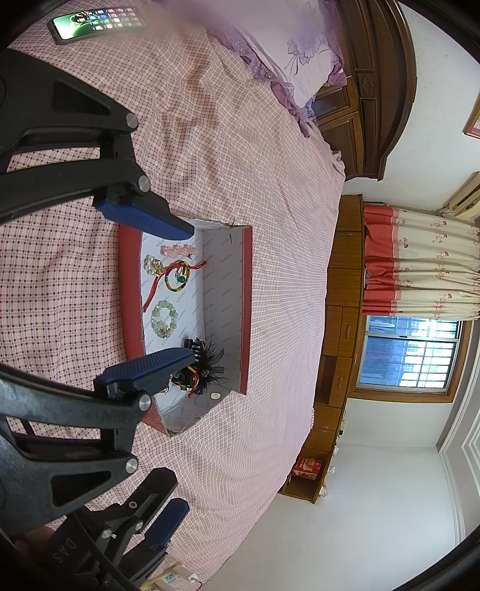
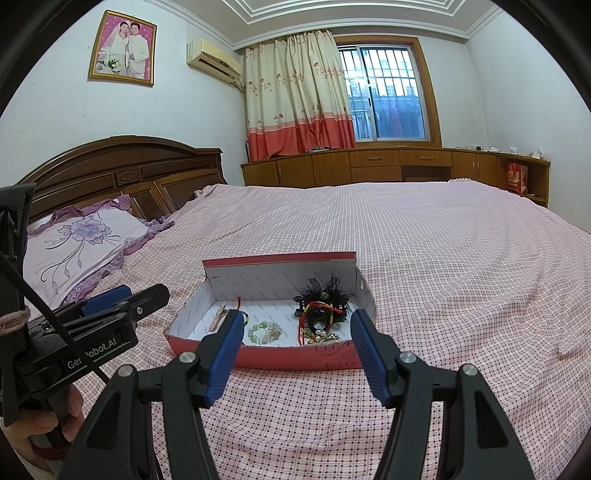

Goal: Organize jewelry

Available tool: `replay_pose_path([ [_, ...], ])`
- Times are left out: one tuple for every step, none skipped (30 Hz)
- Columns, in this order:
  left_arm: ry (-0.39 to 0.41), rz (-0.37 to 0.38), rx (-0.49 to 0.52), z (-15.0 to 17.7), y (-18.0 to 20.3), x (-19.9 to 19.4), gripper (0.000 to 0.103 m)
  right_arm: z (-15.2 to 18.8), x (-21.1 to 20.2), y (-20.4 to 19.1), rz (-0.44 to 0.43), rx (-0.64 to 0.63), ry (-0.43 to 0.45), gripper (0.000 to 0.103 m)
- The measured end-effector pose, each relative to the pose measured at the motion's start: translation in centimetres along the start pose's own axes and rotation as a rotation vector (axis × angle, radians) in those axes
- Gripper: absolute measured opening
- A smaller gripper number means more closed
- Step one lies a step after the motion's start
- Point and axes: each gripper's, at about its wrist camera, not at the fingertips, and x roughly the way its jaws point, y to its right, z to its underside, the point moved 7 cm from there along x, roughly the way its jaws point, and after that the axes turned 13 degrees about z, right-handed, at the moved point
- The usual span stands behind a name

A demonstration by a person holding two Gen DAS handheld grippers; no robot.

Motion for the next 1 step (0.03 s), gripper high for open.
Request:
replay_pose_path([
  [-0.001,0.0,0.0,-0.06,0.0,0.04,0.053,-0.04,-0.01,-0.04,0.0,-0.001,-0.001,0.063],
])
